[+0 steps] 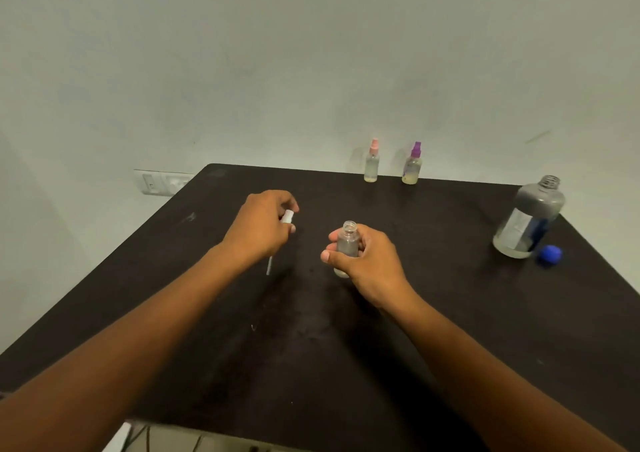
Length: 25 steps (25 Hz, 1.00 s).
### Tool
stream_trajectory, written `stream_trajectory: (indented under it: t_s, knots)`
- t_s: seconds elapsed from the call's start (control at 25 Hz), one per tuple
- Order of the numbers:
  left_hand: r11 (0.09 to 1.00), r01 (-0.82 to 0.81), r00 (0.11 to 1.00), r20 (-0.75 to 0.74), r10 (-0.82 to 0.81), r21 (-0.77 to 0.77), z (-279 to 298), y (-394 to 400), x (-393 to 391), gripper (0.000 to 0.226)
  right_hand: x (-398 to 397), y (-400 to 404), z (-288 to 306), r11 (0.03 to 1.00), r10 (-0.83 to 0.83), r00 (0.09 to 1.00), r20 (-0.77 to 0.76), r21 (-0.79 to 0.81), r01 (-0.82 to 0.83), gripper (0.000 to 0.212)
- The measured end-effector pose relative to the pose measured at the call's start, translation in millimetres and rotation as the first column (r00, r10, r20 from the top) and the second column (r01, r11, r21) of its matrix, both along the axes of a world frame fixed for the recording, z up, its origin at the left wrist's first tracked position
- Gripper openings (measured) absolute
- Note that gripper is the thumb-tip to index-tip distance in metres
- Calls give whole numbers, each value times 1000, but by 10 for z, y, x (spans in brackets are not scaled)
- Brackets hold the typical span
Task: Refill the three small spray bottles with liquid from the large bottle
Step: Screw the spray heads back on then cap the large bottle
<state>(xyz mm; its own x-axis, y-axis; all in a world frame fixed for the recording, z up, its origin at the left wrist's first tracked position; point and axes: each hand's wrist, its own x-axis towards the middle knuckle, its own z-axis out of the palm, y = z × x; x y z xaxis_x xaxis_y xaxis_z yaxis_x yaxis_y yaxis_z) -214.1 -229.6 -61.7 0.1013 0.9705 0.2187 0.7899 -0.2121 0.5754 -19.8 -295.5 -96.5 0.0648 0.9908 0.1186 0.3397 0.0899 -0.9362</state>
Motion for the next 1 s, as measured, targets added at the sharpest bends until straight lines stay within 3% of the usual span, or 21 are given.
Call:
stream_trajectory:
  t_s: [0.2,0.4,0.64,1.0]
  knots:
    - [990,103,957,263,-124,93,357,-829,372,30,136,-792,104,999,-24,1000,2,43,24,21]
    - [964,141,884,410,-224,225,832,-1491,662,32,244,-1494,203,996,-15,1000,-28,84,17,18]
    - [924,206,817,463,-344,323,1223,-2003,882,33,316,-1921,277,991,-43,999,-5,125,43,18]
    - [929,198,805,488,-337,314,1080,-2235,969,34,295,-2065,421,988,-25,1000,-15,149,27,21]
